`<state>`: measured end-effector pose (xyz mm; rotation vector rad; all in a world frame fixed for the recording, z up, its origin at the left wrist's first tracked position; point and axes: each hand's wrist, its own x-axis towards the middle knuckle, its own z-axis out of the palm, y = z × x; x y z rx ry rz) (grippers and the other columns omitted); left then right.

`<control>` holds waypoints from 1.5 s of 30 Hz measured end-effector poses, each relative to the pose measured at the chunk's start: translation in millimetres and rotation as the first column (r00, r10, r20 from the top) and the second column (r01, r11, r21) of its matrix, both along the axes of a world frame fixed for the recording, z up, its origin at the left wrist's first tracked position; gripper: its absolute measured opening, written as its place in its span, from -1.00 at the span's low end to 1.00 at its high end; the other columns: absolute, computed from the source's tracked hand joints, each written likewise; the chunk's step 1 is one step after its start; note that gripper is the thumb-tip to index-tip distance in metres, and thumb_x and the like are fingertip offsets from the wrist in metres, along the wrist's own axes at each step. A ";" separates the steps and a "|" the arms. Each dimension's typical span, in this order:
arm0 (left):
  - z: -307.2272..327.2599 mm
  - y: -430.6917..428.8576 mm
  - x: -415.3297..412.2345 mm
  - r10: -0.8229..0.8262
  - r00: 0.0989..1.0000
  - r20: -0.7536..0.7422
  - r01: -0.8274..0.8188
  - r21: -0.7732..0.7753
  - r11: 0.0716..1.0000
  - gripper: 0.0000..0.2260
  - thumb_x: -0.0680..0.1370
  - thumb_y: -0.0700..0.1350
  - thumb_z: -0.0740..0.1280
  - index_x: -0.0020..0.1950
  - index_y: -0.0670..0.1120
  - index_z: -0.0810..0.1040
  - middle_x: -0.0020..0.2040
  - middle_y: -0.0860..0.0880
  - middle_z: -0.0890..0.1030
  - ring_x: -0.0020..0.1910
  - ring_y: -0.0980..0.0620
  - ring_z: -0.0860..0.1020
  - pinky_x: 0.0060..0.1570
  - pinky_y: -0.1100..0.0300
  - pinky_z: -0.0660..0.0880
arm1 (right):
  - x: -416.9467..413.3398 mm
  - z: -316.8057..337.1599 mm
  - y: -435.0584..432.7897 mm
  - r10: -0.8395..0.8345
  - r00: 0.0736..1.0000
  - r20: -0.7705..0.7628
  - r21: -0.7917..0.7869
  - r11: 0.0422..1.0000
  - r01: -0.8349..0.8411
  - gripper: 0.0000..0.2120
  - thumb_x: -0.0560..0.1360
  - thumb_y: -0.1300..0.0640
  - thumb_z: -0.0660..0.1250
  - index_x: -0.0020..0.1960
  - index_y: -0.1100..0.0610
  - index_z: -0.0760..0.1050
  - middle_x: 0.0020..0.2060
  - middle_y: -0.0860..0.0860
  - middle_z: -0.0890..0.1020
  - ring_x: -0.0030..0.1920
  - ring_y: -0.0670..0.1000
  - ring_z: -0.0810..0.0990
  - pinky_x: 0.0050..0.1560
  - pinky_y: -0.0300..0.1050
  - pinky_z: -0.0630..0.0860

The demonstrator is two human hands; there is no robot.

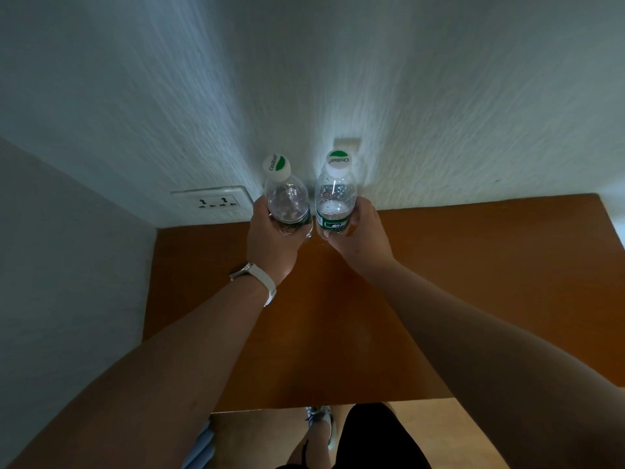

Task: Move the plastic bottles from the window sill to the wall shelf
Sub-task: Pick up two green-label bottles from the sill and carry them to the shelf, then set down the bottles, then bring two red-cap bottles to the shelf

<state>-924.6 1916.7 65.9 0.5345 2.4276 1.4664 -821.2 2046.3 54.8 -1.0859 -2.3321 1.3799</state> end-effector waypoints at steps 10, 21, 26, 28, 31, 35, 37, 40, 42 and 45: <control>4.9 -14.1 4.3 -0.037 0.989 0.143 0.049 -0.081 0.996 -0.40 0.38 0.00 0.60 0.31 0.04 0.37 0.15 0.15 0.60 0.08 0.18 0.60 0.06 0.22 0.55 | 14.6 16.9 -2.4 0.056 0.996 0.071 -0.004 0.998 -0.055 -0.29 0.42 -0.14 0.44 0.45 0.03 0.24 0.31 -0.02 0.43 0.19 -0.08 0.46 0.19 -0.03 0.50; 67.9 -70.9 18.8 -0.339 0.932 -0.131 0.258 -0.418 0.871 -0.42 0.58 0.01 0.38 0.55 -0.07 0.27 0.52 -0.06 0.35 0.49 -0.06 0.31 0.39 0.07 0.29 | 59.3 81.4 -2.4 0.107 0.986 0.129 0.184 0.974 -0.130 -0.40 0.56 -0.10 0.29 0.52 0.01 0.18 0.48 -0.01 0.29 0.41 0.03 0.34 0.33 0.03 0.39; 100.5 -90.0 16.8 -0.526 0.780 -0.339 0.276 -0.567 0.776 -0.48 0.57 0.06 0.37 0.48 -0.09 0.41 0.48 -0.13 0.42 0.48 -0.14 0.35 0.43 -0.09 0.30 | 73.3 120.3 -15.1 0.208 0.962 0.179 0.353 0.899 -0.260 -0.43 0.58 -0.12 0.25 0.52 0.03 0.23 0.47 -0.01 0.30 0.42 0.03 0.33 0.32 -0.01 0.37; 114.7 -96.4 17.4 -0.579 0.710 -0.400 0.262 -0.614 0.745 -0.50 0.56 0.08 0.36 0.45 -0.11 0.45 0.45 -0.15 0.46 0.45 -0.18 0.38 0.40 -0.14 0.31 | 76.7 136.6 -23.4 0.252 0.946 0.207 0.435 0.842 -0.319 -0.44 0.58 -0.13 0.23 0.51 0.04 0.24 0.46 -0.01 0.31 0.42 0.04 0.31 0.34 -0.01 0.34; 133.2 -105.4 18.5 -0.632 0.636 -0.443 0.239 -0.666 0.707 -0.48 0.56 0.13 0.34 0.44 -0.09 0.46 0.44 -0.16 0.46 0.45 -0.21 0.39 0.38 -0.22 0.32 | 78.0 157.4 -36.9 0.341 0.898 0.278 0.582 0.684 -0.440 -0.44 0.57 -0.17 0.18 0.49 0.06 0.29 0.43 0.03 0.38 0.40 0.08 0.36 0.33 -0.01 0.34; 150.3 -120.0 26.0 -0.641 0.622 -0.450 0.184 -0.712 0.678 -0.44 0.57 0.23 0.22 0.50 -0.01 0.39 0.52 -0.11 0.36 0.53 -0.17 0.27 0.48 -0.21 0.15 | 72.5 174.2 -51.6 0.421 0.844 0.333 0.683 0.509 -0.524 -0.50 0.58 -0.13 0.19 0.45 0.07 0.33 0.40 0.07 0.43 0.38 0.11 0.39 0.29 0.13 0.45; 156.4 -128.6 31.4 -0.619 0.636 -0.461 0.147 -0.716 0.683 -0.43 0.56 0.25 0.14 0.50 0.01 0.39 0.52 -0.10 0.36 0.53 -0.16 0.26 0.48 -0.18 0.12 | 69.5 182.5 -57.8 0.429 0.832 0.352 0.699 0.471 -0.539 -0.50 0.58 -0.14 0.20 0.44 0.06 0.33 0.40 0.08 0.43 0.39 0.13 0.38 0.31 0.13 0.42; 164.2 -141.5 38.8 -0.569 0.679 -0.465 0.091 -0.715 0.693 -0.41 0.56 0.28 0.03 0.51 0.04 0.37 0.53 -0.08 0.36 0.54 -0.14 0.25 0.48 -0.18 0.12 | 66.5 192.8 -65.5 0.462 0.803 0.375 0.697 0.431 -0.573 -0.50 0.58 -0.16 0.17 0.45 0.04 0.32 0.40 0.08 0.42 0.41 0.13 0.35 0.32 0.15 0.41; 168.7 -150.0 43.5 -0.547 0.698 -0.463 0.053 -0.728 0.684 -0.42 0.57 0.28 0.03 0.52 0.06 0.35 0.54 -0.06 0.34 0.54 -0.12 0.25 0.48 -0.16 0.11 | 65.0 199.5 -69.6 0.483 0.783 0.392 0.687 0.412 -0.598 -0.49 0.59 -0.18 0.12 0.47 0.00 0.29 0.44 0.03 0.37 0.45 0.08 0.29 0.38 0.10 0.33; 175.2 -159.5 55.7 -0.511 0.721 -0.468 -0.002 -0.740 0.673 -0.43 0.57 0.27 0.05 0.49 0.04 0.40 0.50 -0.07 0.40 0.49 -0.14 0.33 0.45 -0.18 0.17 | 65.1 207.8 -72.6 0.522 0.757 0.393 0.679 0.391 -0.622 -0.51 0.60 -0.16 0.13 0.48 -0.02 0.28 0.47 -0.03 0.33 0.46 0.02 0.24 0.40 0.01 0.23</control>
